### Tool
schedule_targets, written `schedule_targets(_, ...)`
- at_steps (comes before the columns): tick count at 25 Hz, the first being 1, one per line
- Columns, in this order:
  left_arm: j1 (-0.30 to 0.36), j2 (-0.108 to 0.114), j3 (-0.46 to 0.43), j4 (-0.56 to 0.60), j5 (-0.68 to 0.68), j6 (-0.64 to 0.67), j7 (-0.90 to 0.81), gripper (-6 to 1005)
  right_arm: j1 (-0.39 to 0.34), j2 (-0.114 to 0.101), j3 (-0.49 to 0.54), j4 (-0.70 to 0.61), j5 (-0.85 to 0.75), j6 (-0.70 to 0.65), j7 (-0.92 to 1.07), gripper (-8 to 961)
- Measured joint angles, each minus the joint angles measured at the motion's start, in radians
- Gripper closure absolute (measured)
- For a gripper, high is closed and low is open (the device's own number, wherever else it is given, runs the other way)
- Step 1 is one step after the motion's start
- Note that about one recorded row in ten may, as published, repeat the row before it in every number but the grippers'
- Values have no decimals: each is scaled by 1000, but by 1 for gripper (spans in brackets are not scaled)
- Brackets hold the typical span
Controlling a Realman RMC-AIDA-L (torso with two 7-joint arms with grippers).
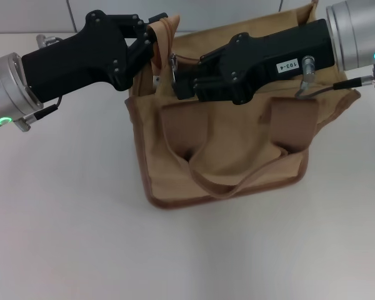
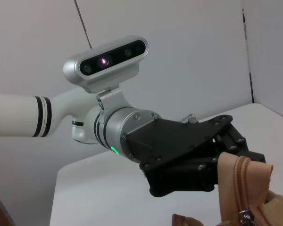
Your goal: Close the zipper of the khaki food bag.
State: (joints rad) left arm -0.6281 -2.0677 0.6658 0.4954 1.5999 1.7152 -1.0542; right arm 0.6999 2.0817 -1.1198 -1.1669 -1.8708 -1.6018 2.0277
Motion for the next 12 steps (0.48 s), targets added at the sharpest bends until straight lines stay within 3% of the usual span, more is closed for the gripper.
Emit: schedule_targets(12, -4, 0, 0, 0, 0, -2, 2, 979, -9, 0, 2, 10, 2, 3, 49, 735)
